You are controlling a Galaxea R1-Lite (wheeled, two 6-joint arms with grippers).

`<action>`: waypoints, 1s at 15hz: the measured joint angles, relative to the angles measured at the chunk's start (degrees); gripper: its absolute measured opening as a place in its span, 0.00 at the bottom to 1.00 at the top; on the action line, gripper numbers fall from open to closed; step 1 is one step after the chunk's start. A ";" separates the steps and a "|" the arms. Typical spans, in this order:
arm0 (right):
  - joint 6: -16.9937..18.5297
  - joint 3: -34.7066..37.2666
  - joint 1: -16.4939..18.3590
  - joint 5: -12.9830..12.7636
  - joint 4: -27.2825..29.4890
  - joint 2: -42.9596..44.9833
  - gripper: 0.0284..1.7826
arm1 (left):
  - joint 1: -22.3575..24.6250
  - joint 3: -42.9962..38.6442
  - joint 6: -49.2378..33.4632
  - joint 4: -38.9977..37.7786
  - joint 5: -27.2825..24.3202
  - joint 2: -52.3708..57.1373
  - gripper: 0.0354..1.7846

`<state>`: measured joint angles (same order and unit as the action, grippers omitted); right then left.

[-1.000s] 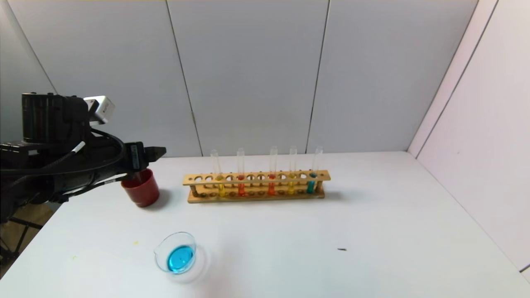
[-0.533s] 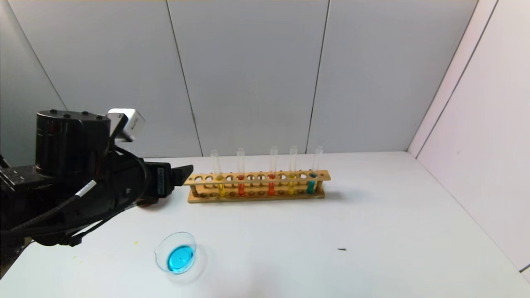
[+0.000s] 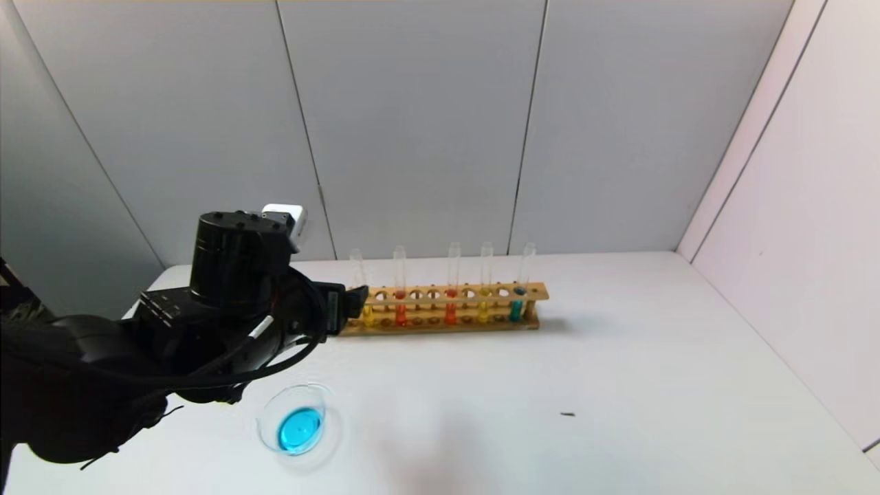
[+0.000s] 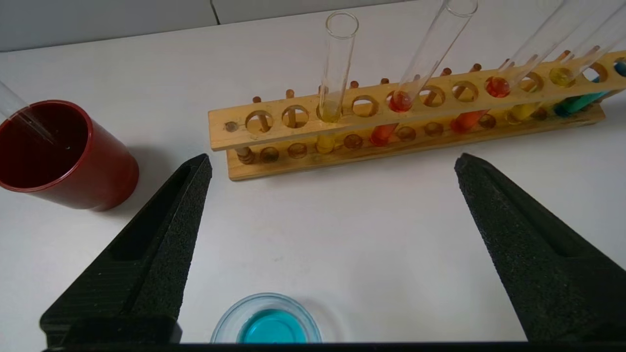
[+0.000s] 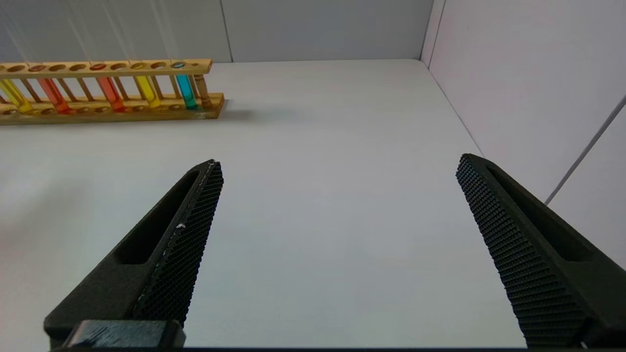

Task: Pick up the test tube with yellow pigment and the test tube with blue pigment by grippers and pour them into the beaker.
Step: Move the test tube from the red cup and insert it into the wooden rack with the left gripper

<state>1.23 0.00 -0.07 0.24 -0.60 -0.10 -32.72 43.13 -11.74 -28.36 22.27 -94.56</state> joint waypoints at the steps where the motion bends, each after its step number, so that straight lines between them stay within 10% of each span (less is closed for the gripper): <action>1: 0.00 0.00 0.02 0.00 0.00 -0.01 0.98 | 0.22 0.89 0.04 -0.59 0.55 -1.96 0.98; 15: 0.00 0.00 0.00 0.00 0.00 -0.01 0.98 | 4.25 16.60 0.15 -1.85 0.94 -20.08 0.98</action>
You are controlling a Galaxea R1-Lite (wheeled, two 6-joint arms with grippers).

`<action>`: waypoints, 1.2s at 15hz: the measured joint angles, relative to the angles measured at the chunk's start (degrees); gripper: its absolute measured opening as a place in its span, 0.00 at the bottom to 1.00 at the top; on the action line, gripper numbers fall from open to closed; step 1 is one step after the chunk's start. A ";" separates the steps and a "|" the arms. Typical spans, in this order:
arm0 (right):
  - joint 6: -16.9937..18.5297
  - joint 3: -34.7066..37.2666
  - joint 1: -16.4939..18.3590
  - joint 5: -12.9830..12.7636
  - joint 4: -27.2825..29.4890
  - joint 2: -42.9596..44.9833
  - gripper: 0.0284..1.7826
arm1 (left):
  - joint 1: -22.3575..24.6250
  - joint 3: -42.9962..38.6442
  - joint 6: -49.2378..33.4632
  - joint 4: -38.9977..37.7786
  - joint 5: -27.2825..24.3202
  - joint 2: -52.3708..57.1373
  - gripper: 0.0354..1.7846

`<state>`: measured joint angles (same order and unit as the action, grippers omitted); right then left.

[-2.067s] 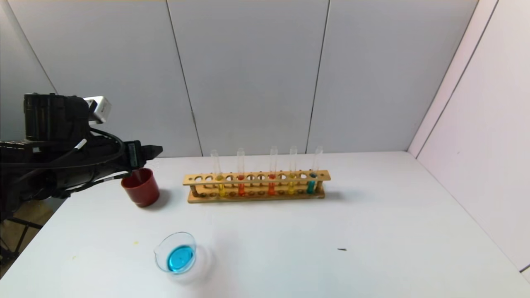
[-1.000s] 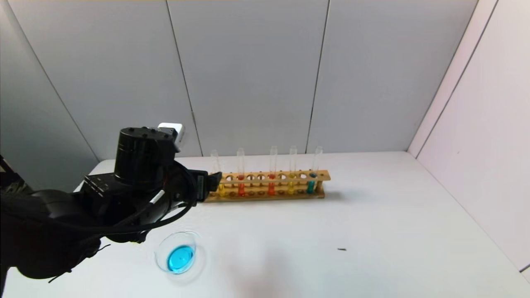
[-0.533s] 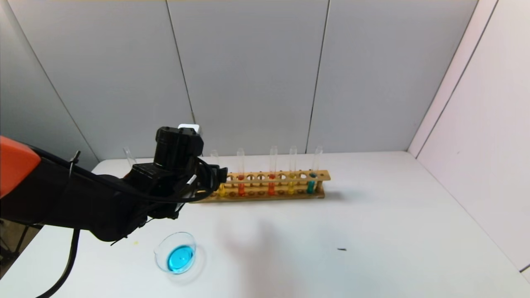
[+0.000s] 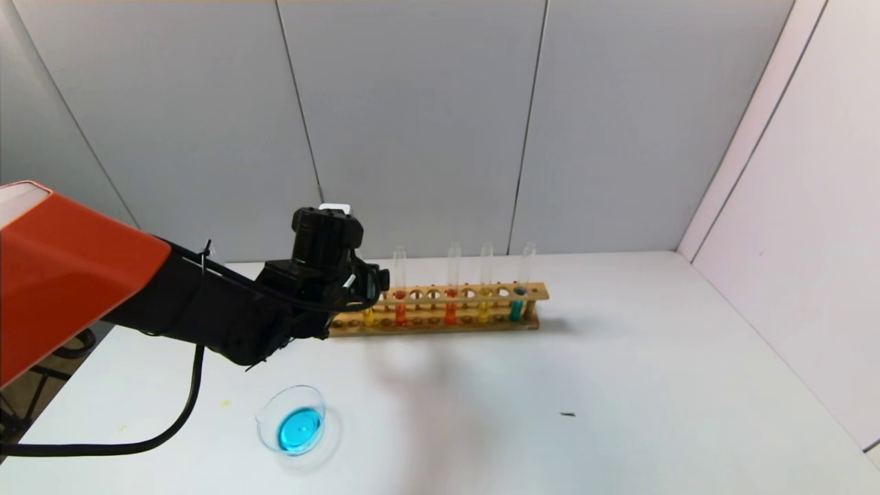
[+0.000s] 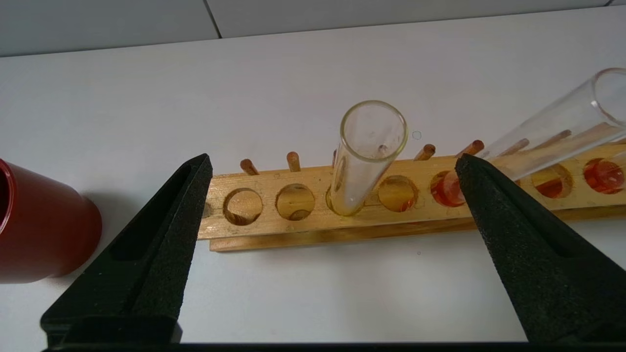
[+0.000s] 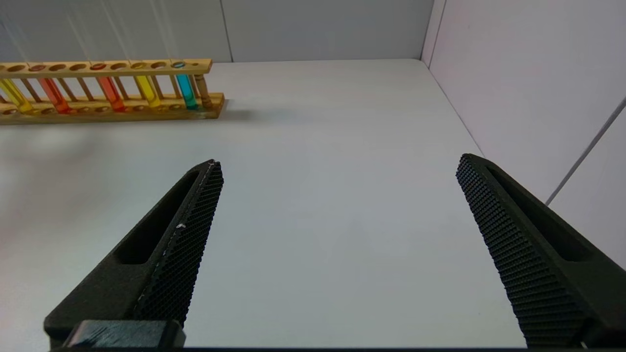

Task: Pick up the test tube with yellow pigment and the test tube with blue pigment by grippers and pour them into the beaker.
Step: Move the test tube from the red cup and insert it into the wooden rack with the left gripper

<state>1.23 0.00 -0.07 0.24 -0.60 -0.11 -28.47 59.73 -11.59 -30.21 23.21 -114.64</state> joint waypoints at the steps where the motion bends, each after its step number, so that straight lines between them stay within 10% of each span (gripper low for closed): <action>1: -0.02 0.00 0.00 -0.02 0.00 0.00 0.98 | 0.38 0.60 0.02 0.00 0.02 -0.55 0.98; 8: -0.05 0.00 0.00 0.00 0.00 0.00 0.98 | 1.16 2.63 0.22 0.00 0.00 -2.73 0.90; 18: -0.02 0.00 0.02 -0.02 0.02 0.00 0.98 | 0.99 2.44 0.00 -0.16 0.07 -3.46 0.15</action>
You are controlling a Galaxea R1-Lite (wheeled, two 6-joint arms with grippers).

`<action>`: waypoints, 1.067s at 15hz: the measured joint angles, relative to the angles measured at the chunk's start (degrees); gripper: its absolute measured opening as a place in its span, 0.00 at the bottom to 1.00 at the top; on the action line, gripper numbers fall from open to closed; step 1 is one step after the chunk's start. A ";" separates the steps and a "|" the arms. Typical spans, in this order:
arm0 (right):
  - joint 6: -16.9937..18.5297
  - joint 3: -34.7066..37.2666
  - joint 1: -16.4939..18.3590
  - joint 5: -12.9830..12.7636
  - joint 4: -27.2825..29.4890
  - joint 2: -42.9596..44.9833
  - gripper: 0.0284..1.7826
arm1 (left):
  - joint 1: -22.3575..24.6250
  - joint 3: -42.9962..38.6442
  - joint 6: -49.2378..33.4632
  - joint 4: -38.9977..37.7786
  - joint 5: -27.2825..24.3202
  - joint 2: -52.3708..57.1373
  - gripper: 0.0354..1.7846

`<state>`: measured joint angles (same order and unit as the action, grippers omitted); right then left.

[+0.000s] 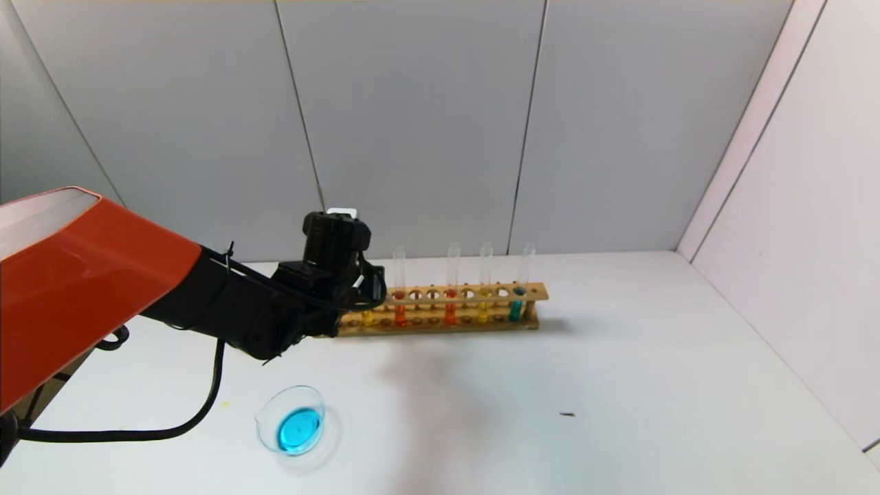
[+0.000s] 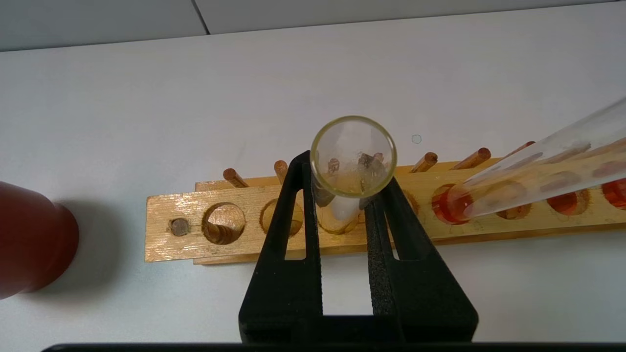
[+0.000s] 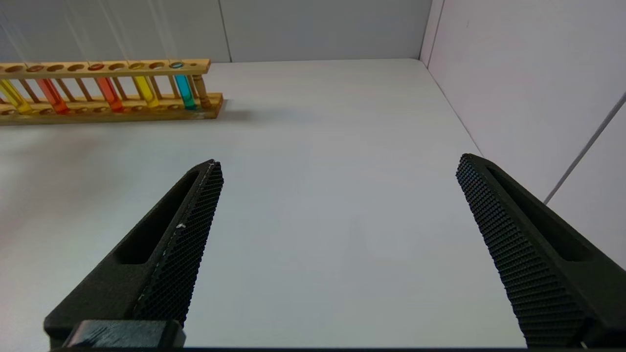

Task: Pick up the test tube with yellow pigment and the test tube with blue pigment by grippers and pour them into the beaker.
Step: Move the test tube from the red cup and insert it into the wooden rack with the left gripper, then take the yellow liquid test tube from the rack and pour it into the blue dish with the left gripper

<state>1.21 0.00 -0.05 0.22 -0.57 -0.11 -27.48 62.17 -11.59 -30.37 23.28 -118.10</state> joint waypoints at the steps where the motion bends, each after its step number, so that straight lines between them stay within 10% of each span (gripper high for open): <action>1: 0.00 0.00 0.00 0.02 -0.02 0.00 0.98 | 0.02 -0.18 0.05 -0.09 0.02 0.05 0.16; 16: 0.02 0.00 -0.02 0.00 0.00 0.00 0.98 | -0.94 -1.34 3.83 0.39 1.60 5.75 0.16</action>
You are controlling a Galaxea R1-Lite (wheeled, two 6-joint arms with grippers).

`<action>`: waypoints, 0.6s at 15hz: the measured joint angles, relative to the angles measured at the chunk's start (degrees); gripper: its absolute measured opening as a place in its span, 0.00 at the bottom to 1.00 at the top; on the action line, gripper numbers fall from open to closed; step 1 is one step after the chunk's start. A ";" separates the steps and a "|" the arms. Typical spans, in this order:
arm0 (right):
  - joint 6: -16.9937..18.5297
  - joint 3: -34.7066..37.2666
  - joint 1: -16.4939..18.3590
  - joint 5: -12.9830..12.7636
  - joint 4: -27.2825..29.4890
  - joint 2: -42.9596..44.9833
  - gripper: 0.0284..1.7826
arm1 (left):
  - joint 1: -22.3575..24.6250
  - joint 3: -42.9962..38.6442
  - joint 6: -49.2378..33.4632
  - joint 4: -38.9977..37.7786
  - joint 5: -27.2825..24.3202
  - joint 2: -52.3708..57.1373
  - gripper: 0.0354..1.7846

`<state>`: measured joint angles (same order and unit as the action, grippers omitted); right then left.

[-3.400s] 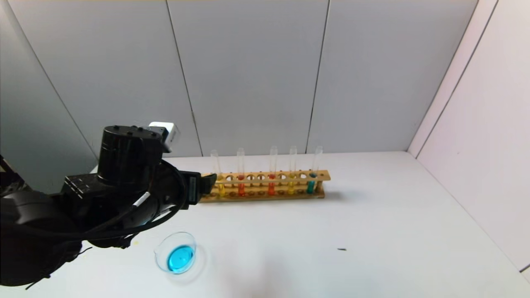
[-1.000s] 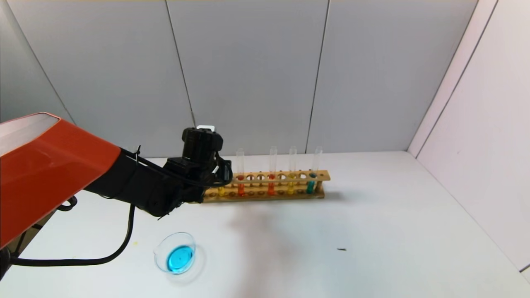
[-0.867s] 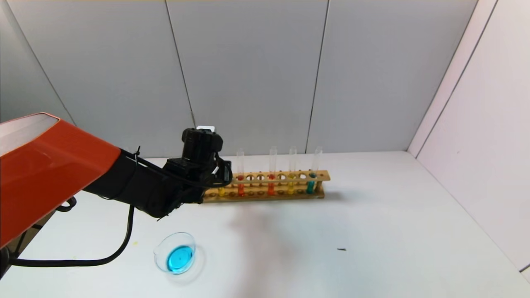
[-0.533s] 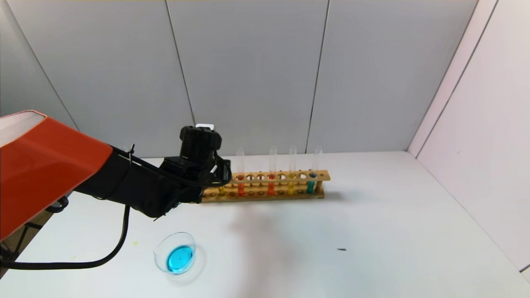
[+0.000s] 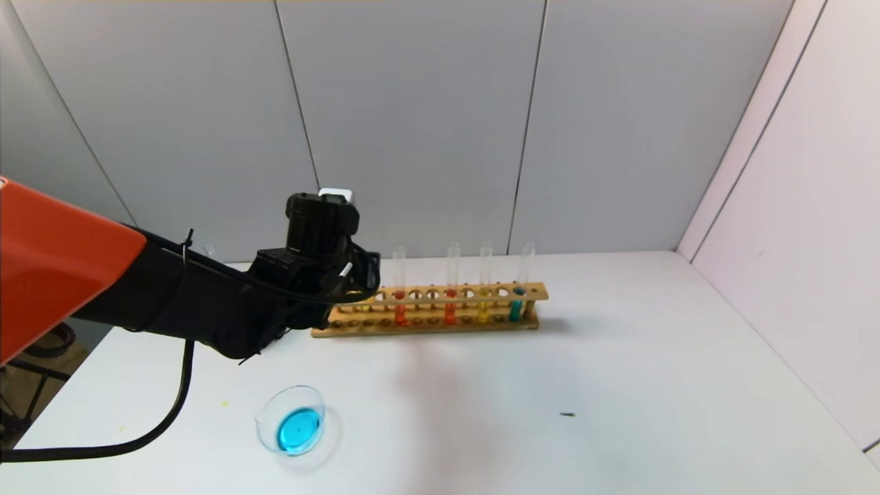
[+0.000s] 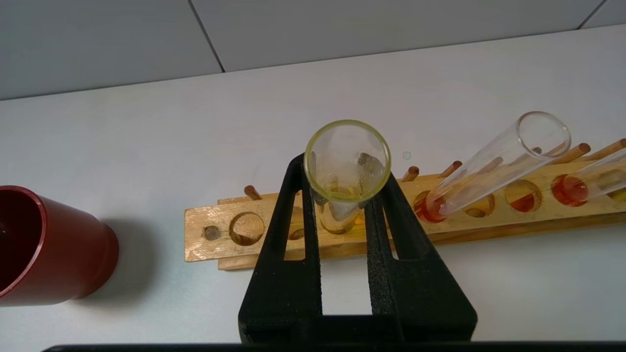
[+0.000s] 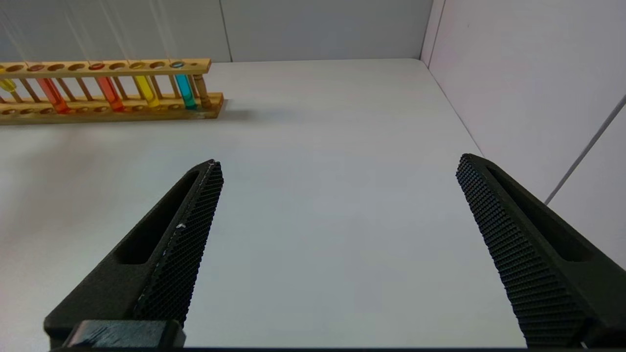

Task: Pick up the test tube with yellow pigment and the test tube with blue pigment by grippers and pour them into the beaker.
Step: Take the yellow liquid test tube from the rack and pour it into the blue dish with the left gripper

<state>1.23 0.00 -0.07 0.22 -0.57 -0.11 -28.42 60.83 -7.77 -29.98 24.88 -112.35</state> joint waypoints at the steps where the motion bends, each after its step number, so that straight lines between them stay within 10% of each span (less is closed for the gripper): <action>1: -0.02 0.00 0.02 0.00 0.00 0.00 0.98 | 0.00 0.22 0.28 0.35 0.00 0.37 0.16; 9: -0.02 0.00 0.00 0.00 -0.02 0.00 0.98 | 0.20 4.57 3.15 3.74 0.48 3.15 0.16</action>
<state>1.21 0.00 -0.07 0.22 -0.60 -0.11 -28.22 65.40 -4.62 -26.23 25.36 -109.20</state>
